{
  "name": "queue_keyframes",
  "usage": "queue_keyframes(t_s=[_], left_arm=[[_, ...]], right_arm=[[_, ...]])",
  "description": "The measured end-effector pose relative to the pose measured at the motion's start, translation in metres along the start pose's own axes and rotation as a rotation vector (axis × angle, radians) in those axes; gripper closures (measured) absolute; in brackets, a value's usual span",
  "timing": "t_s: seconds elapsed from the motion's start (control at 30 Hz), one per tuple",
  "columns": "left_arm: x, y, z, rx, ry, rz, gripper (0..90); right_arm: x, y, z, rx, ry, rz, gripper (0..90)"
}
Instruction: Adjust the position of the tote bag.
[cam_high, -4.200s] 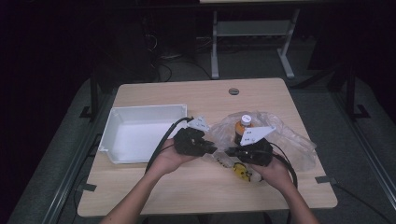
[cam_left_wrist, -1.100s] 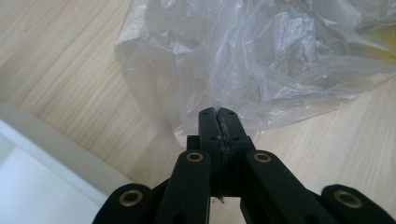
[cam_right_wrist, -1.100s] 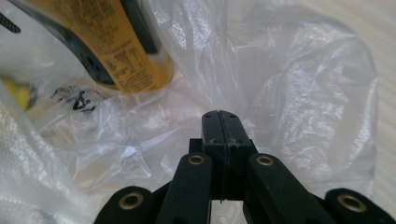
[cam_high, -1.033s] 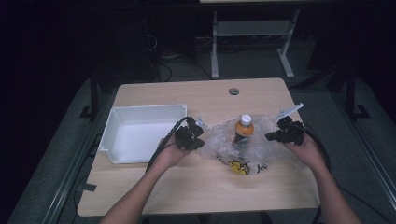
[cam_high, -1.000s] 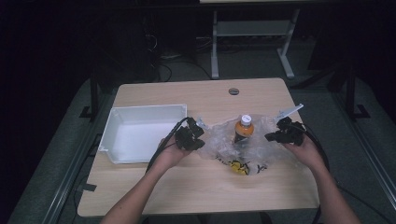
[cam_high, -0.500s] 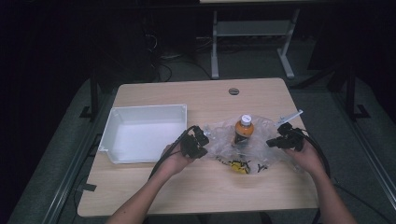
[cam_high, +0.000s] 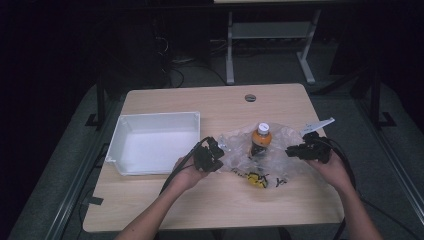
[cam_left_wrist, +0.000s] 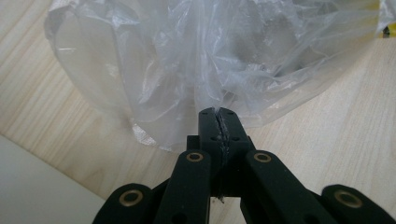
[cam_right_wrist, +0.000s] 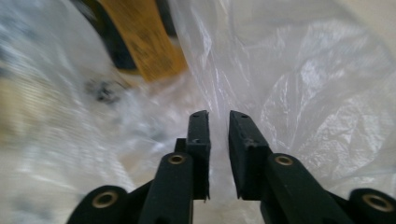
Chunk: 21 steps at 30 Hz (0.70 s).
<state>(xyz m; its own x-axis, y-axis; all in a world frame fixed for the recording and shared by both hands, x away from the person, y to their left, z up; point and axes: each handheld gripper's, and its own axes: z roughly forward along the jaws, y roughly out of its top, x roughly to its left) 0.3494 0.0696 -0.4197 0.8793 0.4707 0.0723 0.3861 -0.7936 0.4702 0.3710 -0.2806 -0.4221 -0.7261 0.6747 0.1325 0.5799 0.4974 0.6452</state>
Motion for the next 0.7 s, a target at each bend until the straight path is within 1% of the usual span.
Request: queue_keyframes(t_s=[0.03,0.1,0.13,0.23,0.27,0.3,0.4,0.43,0.53,0.6,0.63,0.7], left_arm=[[0.000,0.000,0.000,0.000,0.001,0.000,90.0],[-0.001,-0.001,-0.001,-0.002,0.003,-0.004,90.0],[0.000,-0.001,-0.001,-0.003,0.002,-0.005,90.0],[0.001,-0.003,-0.001,-0.010,0.004,-0.021,90.0],[0.001,-0.003,-0.001,-0.009,0.005,-0.024,90.0],[0.002,-0.004,-0.002,-0.008,0.006,-0.024,90.0],[0.003,-0.004,-0.002,-0.013,0.011,-0.026,90.0],[0.003,-0.005,-0.003,-0.015,0.012,-0.027,90.0],[0.002,-0.005,-0.003,-0.012,0.013,-0.022,90.0],[0.002,-0.005,-0.003,-0.013,0.012,-0.023,90.0],[0.001,-0.005,-0.003,-0.014,0.012,-0.024,90.0],[0.001,-0.005,-0.004,-0.015,0.011,-0.023,90.0]], right_arm=[[0.002,0.001,-0.006,-0.027,0.003,-0.002,73.7],[0.006,0.001,-0.013,-0.045,0.013,-0.013,70.8],[0.010,0.002,-0.017,-0.057,0.006,-0.023,68.8],[0.018,0.003,-0.027,-0.085,0.007,-0.041,64.6],[0.021,0.004,-0.030,-0.097,0.013,-0.060,63.4],[0.025,0.005,-0.034,-0.111,0.028,-0.071,62.5],[0.035,0.008,-0.040,-0.141,0.048,-0.103,59.4],[0.037,0.008,-0.041,-0.145,0.057,-0.113,58.4],[0.049,0.010,-0.040,-0.163,0.108,-0.144,54.2],[0.058,0.011,-0.037,-0.159,0.145,-0.167,51.4],[0.062,0.012,-0.035,-0.158,0.155,-0.178,50.0],[0.072,0.013,-0.028,-0.153,0.171,-0.213,48.2]])
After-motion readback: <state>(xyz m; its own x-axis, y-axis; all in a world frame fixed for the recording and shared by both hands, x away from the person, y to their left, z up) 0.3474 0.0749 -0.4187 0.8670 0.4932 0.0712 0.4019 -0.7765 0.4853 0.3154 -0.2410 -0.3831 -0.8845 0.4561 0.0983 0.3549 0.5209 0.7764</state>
